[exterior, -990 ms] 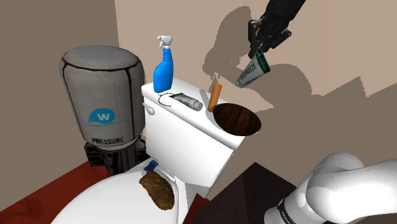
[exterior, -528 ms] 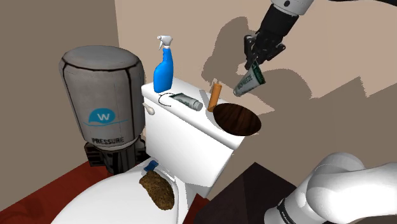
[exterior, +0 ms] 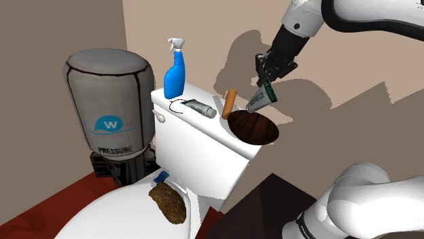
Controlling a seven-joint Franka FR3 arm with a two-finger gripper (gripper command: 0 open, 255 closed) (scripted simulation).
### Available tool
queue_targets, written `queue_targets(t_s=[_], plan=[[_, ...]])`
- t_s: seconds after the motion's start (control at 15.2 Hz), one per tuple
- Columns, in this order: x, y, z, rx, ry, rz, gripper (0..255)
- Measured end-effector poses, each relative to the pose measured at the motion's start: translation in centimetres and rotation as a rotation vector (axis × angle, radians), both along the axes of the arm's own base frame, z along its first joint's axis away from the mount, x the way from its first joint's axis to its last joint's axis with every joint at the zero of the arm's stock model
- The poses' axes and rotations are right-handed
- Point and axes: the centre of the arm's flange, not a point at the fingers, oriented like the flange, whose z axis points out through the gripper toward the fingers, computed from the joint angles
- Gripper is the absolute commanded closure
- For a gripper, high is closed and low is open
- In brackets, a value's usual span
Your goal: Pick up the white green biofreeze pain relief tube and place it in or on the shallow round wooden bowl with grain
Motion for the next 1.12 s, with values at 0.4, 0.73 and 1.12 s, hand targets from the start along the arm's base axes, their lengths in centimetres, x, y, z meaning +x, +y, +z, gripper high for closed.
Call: queue_targets(t_s=[0.4,0.73,1.12], plan=[[0.0,0.0,-2.3,0.000,0.000,0.000,255],[0.0,0.0,-2.4,0.000,0.000,0.000,0],[0.0,0.0,-2.4,0.000,-0.001,0.000,0]])
